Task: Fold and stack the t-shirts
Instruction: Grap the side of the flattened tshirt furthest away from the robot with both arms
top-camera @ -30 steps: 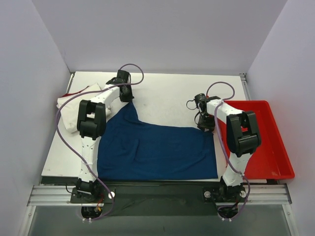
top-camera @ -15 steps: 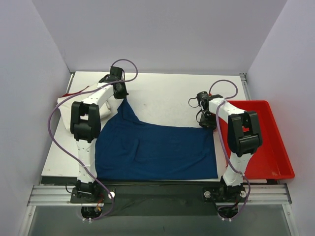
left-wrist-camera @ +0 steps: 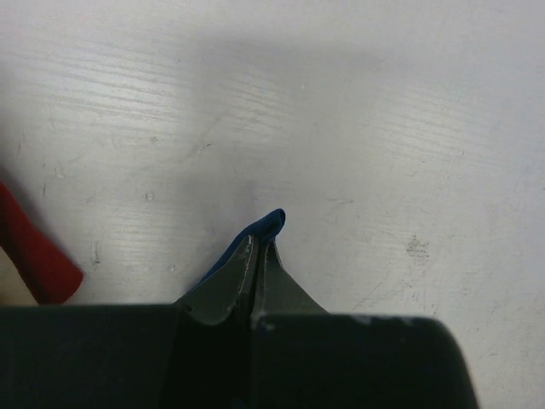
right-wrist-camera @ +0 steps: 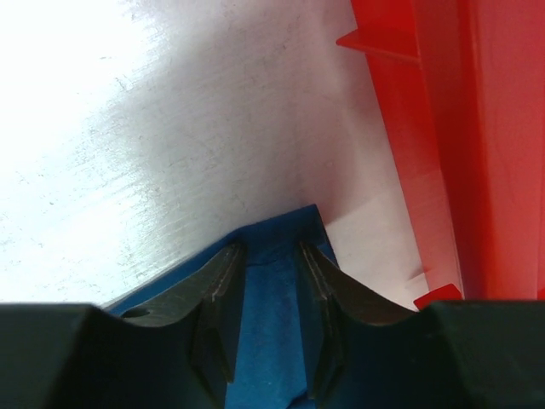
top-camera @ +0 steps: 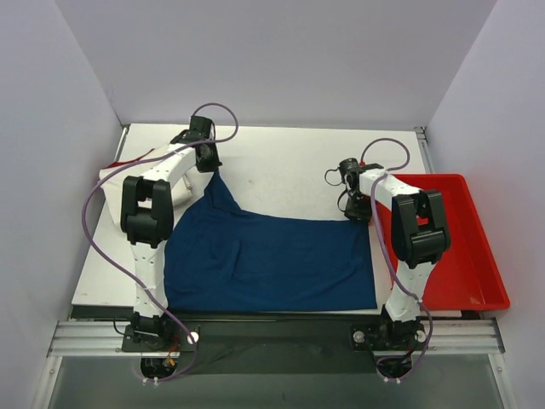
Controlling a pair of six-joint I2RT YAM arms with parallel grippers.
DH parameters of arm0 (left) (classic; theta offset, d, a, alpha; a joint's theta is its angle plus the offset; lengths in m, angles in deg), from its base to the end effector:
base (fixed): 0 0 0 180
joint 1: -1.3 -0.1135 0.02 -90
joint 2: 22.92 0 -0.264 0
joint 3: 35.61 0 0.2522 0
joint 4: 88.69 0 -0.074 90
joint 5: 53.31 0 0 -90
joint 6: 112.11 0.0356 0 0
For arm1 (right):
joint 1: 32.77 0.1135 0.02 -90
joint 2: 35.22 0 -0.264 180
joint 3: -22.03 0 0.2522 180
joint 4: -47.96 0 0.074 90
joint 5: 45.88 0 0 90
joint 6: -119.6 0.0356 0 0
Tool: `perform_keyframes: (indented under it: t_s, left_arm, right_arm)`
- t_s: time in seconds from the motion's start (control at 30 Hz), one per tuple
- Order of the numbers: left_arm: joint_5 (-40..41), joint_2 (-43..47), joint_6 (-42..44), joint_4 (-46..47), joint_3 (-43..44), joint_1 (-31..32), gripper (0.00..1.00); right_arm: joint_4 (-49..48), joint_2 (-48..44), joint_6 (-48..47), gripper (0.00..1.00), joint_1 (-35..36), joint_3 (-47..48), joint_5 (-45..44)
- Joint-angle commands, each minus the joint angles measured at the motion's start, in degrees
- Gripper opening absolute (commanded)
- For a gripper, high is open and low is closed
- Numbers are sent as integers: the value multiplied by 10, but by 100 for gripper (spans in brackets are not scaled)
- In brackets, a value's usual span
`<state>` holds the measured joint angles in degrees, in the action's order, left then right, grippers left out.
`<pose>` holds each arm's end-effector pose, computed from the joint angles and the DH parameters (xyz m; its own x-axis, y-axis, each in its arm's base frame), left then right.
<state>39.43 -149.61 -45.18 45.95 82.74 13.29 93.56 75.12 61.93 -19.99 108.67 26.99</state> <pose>0.4817 -0.1006 0.2003 -0.7958 -0.2311 -0.5598 -0.1435 0.9699 -0.1965 0.3738 0.0740 0.1586 -0.8296 0.3359 -0.4460 0.3950 0.9176 -0.0438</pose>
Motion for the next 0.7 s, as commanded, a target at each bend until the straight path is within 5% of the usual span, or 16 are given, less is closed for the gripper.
perform_keyframes:
  t_s: [0.0,0.33,0.67]
  left_arm:
    - [-9,43,8,10,4,-6,0]
    - [-22,53,0,15,-4,-7,0]
    - [-44,71,-11,18,5,-17,0]
  right_arm:
    - [8,15,21,28,-4,6,-16]
    - [2,12,19,0,-4,2,-13]
    - [2,-41,9,0,-3,-8,4]
